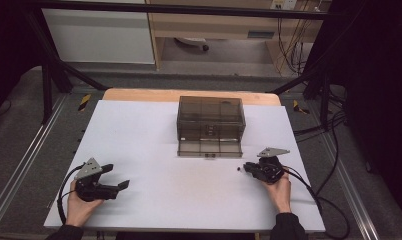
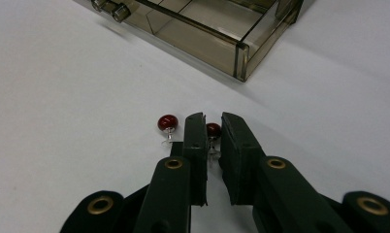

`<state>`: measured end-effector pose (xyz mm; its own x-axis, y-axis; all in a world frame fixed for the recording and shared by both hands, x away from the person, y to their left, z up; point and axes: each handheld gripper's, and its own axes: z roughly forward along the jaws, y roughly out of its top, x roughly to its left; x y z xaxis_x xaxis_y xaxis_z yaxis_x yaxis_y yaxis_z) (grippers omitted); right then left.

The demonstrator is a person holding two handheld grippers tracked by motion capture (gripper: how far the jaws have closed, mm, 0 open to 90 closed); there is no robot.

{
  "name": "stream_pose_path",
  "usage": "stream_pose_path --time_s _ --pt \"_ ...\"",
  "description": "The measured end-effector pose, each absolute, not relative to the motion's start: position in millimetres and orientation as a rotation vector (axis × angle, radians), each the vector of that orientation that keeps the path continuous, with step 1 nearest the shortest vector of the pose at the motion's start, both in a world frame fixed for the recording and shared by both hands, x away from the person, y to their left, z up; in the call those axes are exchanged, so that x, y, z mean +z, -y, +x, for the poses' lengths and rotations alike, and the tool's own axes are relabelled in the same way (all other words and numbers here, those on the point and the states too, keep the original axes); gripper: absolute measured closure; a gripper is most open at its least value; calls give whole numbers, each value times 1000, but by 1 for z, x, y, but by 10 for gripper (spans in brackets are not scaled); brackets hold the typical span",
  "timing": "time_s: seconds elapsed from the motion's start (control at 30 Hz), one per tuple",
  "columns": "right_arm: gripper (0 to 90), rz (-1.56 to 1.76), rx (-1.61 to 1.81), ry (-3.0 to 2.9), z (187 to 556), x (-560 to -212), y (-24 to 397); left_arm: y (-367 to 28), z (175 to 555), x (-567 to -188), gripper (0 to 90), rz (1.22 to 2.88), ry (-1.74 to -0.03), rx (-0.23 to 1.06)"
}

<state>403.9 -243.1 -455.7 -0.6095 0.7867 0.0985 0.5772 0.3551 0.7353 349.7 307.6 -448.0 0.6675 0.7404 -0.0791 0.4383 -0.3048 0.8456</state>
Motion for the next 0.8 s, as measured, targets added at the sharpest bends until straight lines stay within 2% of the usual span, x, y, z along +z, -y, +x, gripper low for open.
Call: stream_pose_path --time_s 0.8 --pt "827 1213 1167 -2311 396 -442 249 -308 350 -448 82 1949 -918 409"
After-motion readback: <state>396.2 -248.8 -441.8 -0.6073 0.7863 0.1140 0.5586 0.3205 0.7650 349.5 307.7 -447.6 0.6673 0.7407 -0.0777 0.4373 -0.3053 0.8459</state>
